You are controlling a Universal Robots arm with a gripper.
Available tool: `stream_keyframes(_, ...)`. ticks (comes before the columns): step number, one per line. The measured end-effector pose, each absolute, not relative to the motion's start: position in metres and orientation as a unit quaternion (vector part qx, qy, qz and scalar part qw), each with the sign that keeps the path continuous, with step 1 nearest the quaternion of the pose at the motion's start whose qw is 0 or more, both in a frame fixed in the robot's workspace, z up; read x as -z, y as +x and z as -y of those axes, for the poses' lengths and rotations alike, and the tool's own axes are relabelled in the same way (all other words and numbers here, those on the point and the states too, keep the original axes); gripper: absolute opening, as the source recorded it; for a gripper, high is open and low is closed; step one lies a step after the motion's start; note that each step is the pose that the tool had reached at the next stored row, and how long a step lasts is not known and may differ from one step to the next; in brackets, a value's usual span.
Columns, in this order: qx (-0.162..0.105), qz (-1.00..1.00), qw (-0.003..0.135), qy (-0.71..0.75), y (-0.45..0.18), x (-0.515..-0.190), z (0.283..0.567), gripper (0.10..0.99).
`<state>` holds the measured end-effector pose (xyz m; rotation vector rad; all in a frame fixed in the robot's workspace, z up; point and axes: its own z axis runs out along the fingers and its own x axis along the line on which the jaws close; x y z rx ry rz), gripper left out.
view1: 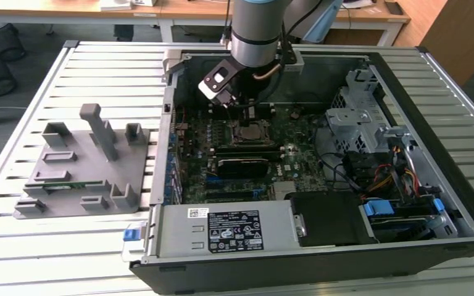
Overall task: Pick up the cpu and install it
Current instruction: 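Close the cpu cover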
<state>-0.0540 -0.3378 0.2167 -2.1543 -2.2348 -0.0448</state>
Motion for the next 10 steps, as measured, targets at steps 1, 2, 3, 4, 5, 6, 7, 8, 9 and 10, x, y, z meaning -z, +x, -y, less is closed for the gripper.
stream_keyframes(1,0.014,0.720,0.019,-0.694,-0.0540,-0.2186,0.3378,0.106)
stream_keyframes(2,0.014,0.720,0.019,-0.694,-0.0540,-0.2208,0.3378,0.106)
stream_keyframes(3,0.014,0.720,0.019,-0.694,-0.0540,-0.2228,0.3378,0.106)
stream_keyframes(4,0.014,0.720,0.019,-0.694,-0.0540,-0.2247,0.3378,0.106)
stream_keyframes(5,0.014,0.720,0.019,-0.694,-0.0540,-0.2263,0.3378,0.106)
stream_keyframes(6,0.014,0.720,0.019,-0.694,-0.0540,-0.2271,0.3379,0.106)
stream_keyframes(7,0.014,0.720,0.019,-0.694,-0.0537,-0.2270,0.3378,0.106)
stream_keyframes(8,0.014,0.720,0.019,-0.694,-0.0525,-0.2270,0.3378,0.106)
stream_keyframes(9,0.014,0.720,0.019,-0.694,-0.0509,-0.2270,0.3378,0.106)
stream_keyframes(10,0.014,0.720,0.019,-0.694,-0.0490,-0.2271,0.3379,0.106)
